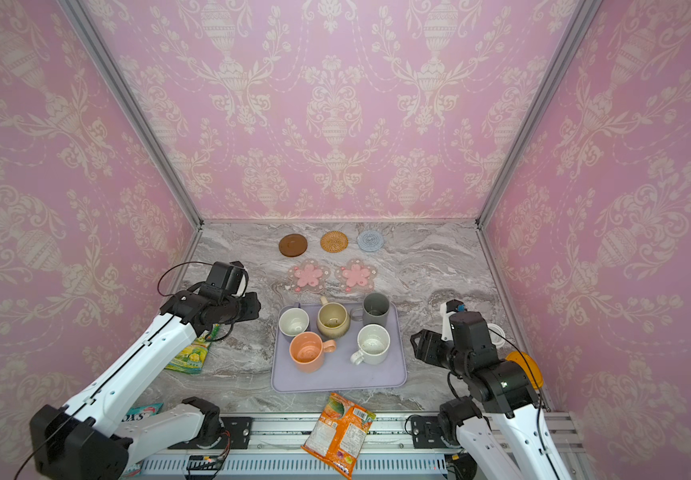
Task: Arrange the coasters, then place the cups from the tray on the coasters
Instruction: 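Swing the right gripper over the white speckled mug while the left hovers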
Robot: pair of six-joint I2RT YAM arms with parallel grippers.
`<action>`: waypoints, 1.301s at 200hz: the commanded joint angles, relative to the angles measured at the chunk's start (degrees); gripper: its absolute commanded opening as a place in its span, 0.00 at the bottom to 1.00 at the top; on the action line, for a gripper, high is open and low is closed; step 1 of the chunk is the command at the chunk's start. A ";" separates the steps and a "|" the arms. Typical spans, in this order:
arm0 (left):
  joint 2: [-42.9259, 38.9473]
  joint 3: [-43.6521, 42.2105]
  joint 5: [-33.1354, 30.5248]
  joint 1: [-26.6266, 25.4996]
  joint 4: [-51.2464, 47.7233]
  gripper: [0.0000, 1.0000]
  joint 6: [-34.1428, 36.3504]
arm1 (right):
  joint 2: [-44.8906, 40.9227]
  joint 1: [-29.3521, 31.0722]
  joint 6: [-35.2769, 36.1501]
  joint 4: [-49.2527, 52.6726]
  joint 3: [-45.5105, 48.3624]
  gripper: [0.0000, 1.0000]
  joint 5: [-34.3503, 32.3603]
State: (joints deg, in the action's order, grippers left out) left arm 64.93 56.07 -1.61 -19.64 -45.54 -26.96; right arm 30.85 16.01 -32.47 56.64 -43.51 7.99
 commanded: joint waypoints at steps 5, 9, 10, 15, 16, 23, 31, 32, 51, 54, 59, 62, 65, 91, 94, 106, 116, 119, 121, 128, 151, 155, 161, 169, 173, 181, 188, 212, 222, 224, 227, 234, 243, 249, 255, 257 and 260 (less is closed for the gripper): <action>-0.69 -0.91 -2.18 -0.89 -2.02 0.38 -1.60 | -0.61 2.39 -3.32 2.86 1.42 0.66 2.37; -0.60 -0.89 -2.22 -0.93 -2.00 0.38 -1.68 | -0.58 2.76 -3.50 2.73 1.67 0.66 2.38; -0.51 -0.93 -2.24 -0.93 -2.01 0.38 -1.69 | -0.56 2.91 -3.58 2.71 1.71 0.66 2.38; -0.44 -0.83 -2.21 -1.01 -2.01 0.38 -1.74 | -0.38 3.45 -3.70 2.52 2.11 0.66 2.40; -0.31 -0.83 -2.19 -1.01 -1.97 0.38 -1.76 | -0.32 3.52 -3.72 2.47 2.20 0.66 2.39; -0.16 -0.68 -2.24 -1.10 -1.92 0.38 -1.78 | 0.21 4.20 -3.90 2.11 2.68 0.65 2.46; 0.27 -0.53 -2.19 -1.19 -1.84 0.38 -1.83 | 1.08 5.14 -3.85 1.32 3.42 0.65 3.05; 0.32 -0.44 -2.18 -1.19 -1.84 0.38 -1.85 | 1.20 5.25 -3.88 1.21 3.47 0.65 3.11; 1.49 0.36 -2.42 -1.37 -2.00 0.38 -1.69 | 3.59 8.74 -4.84 -1.54 5.03 0.64 3.97; 1.68 0.46 -2.38 -1.38 -2.09 0.38 -1.69 | 4.04 9.44 -5.15 -1.92 5.11 0.64 3.72; 1.91 0.65 -2.42 -1.42 -2.14 0.38 -1.69 | 4.77 10.86 -5.66 -2.49 5.33 0.64 3.08; 2.12 0.74 -2.36 -1.48 -2.18 0.38 -1.61 | 5.16 11.67 -6.01 -2.76 5.36 0.64 2.60; 2.30 0.87 -2.47 -1.46 -2.17 0.38 -1.61 | 5.46 12.45 -6.37 -3.03 5.36 0.64 2.08; 3.48 1.42 -2.69 -1.54 -2.37 0.38 -1.69 | 6.98 19.30 -9.96 -5.08 5.71 0.64 -1.67; 3.53 1.42 -2.69 -1.54 -2.31 0.38 -1.71 | 7.13 19.97 -10.33 -5.42 5.92 0.63 -2.00; 3.98 1.34 -2.62 -1.63 -1.95 0.38 -1.86 | 7.74 22.41 -11.89 -6.76 6.68 0.64 -2.82; 4.49 1.39 -2.55 -1.68 -1.62 0.38 -1.97 | 8.48 24.69 -13.17 -7.90 7.26 0.63 -3.73; 4.55 1.33 -2.53 -1.71 -1.51 0.38 -2.04 | 8.72 25.31 -13.56 -8.27 7.43 0.63 -4.23; 4.63 1.36 -2.50 -1.72 -1.45 0.38 -2.04 | 8.88 25.81 -13.89 -8.58 7.51 0.63 -4.39; 4.85 1.42 -2.31 -1.87 -1.15 0.38 -2.13 | 9.48 27.49 -14.93 -9.70 7.80 0.63 -5.37; 5.36 1.68 -2.14 -2.24 -1.03 0.38 -2.30 | 12.39 33.31 -18.34 -13.88 8.49 0.63 -8.39; 5.39 1.76 -2.20 -2.25 -1.12 0.38 -2.31 | 13.01 34.49 -19.12 -14.47 8.49 0.63 -9.16; 5.39 1.87 -2.37 -2.25 -1.28 0.38 -2.22 | 14.12 36.25 -20.09 -15.38 8.55 0.63 -10.30; 5.32 1.95 -2.61 -2.32 -1.52 0.38 -2.15 | 15.46 38.50 -21.56 -16.66 8.69 0.62 -11.70; 5.30 1.96 -2.73 -2.33 -1.60 0.38 -2.13 | 16.10 39.57 -22.37 -17.31 8.77 0.63 -12.63; 5.14 1.93 -2.87 -2.33 -1.74 0.39 -2.11 | 17.12 41.49 -24.07 -18.91 9.08 0.62 -14.09; 4.96 1.93 -2.98 -2.33 -1.83 0.39 -2.04 | 17.84 42.87 -25.35 -20.25 9.33 0.63 -15.24; 4.51 1.56 -2.79 -2.33 -1.65 0.39 -2.04 | 20.55 46.34 -29.65 -24.26 9.67 0.63 -19.51; 4.54 1.39 -2.55 -2.33 -1.53 0.39 -2.04 | 22.19 47.52 -31.03 -26.23 9.69 0.62 -20.80; 4.51 1.38 -2.51 -2.33 -1.56 0.39 -2.04 | 22.57 47.75 -31.24 -26.56 9.67 0.62 -20.99; 4.51 1.26 -2.47 -2.33 -1.55 0.39 -1.98 | 23.16 48.06 -31.64 -27.14 9.55 0.62 -21.38; 4.64 1.19 -2.35 -2.33 -1.57 0.39 -1.89 | 24.60 48.95 -32.23 -28.06 9.11 0.62 -22.15; 4.62 1.08 -2.11 -2.36 -1.51 0.39 -1.74 | 26.66 49.75 -32.17 -28.83 8.02 0.63 -22.99; 4.54 0.98 -2.09 -2.36 -1.54 0.39 -1.54 | 28.23 50.05 -31.94 -28.62 7.05 0.63 -23.35; 4.51 0.89 -2.25 -2.37 -1.57 0.39 -1.32 | 29.76 50.18 -31.78 -28.04 5.81 0.63 -23.91; 4.51 0.88 -2.24 -2.41 -1.61 0.39 -1.34 | 30.18 50.17 -31.74 -27.87 5.54 0.64 -24.05; 4.53 0.92 -2.22 -2.35 -1.60 0.39 -1.26 | 30.86 50.17 -31.59 -27.61 4.88 0.64 -24.19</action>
State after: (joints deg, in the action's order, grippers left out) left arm 70.02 56.51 -2.98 -21.61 -46.13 -27.99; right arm 57.30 65.21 -61.76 30.70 -34.85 -11.35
